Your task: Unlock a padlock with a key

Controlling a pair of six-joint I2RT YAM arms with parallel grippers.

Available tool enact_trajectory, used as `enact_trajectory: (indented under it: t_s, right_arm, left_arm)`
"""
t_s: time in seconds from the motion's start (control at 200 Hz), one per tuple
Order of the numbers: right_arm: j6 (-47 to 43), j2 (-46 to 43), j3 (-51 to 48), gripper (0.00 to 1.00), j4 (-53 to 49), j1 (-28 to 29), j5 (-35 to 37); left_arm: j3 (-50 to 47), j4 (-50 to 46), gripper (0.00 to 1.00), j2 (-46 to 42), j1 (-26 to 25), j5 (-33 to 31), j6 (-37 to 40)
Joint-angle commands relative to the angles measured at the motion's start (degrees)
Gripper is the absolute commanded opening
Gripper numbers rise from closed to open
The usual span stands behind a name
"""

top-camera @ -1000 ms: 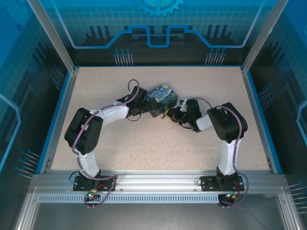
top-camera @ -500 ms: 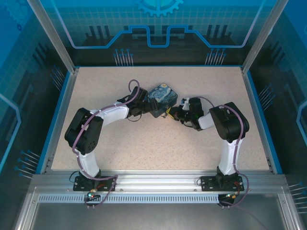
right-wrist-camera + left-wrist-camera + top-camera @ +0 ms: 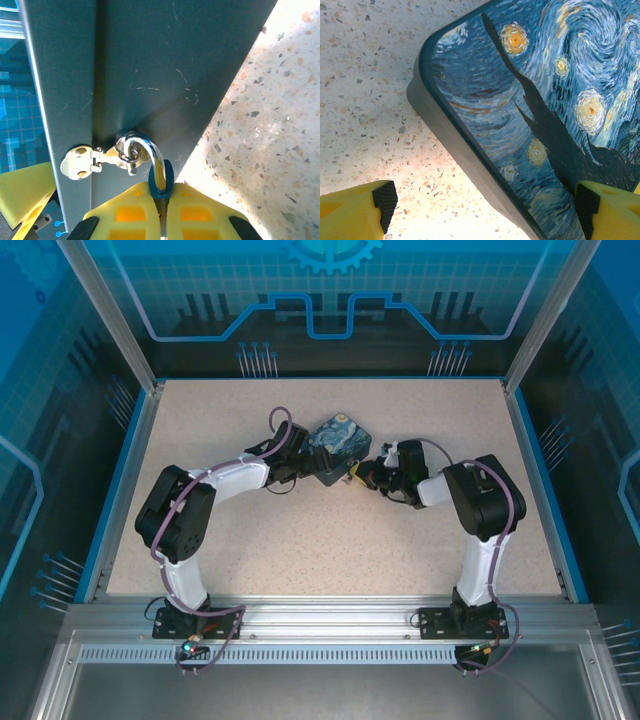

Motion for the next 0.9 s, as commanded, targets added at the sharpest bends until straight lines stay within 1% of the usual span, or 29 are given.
enact_trajectory:
  t_s: [0.0, 0.31, 0.44, 0.775, 0.895]
  right_arm:
    - [-2.1, -1.7, 1.2, 0.00, -5.0, -2.1, 1.4]
    - [-7.4, -2.8, 3.7, 0.00, -13.1, -2.3, 0.6]
    - [-9.1, -2.5, 4.1, 0.00, -14.7, -2.6, 0.0]
    - [-6.3, -0.8, 4.1, 0.00, -10.6, -3.4, -0.7]
    - [-3.2, -0.3, 4.1, 0.00, -6.5, -3.4, -0.2]
  left_arm:
    - [-3.2, -10.0, 0.92, 1.1, 0.1, -1.3, 0.5]
    - [-2.9, -10.4, 0.92, 1.1, 0.1, -1.5, 0.3]
    - [-2.9, -10.5, 0.92, 1.0, 0.1, -1.5, 0.3]
    - [-3.4, -10.3, 0.90, 1.1, 0.1, -1.4, 0.5]
    - [-3.7, -10.1, 0.90, 1.1, 0.1, -1.2, 0.3]
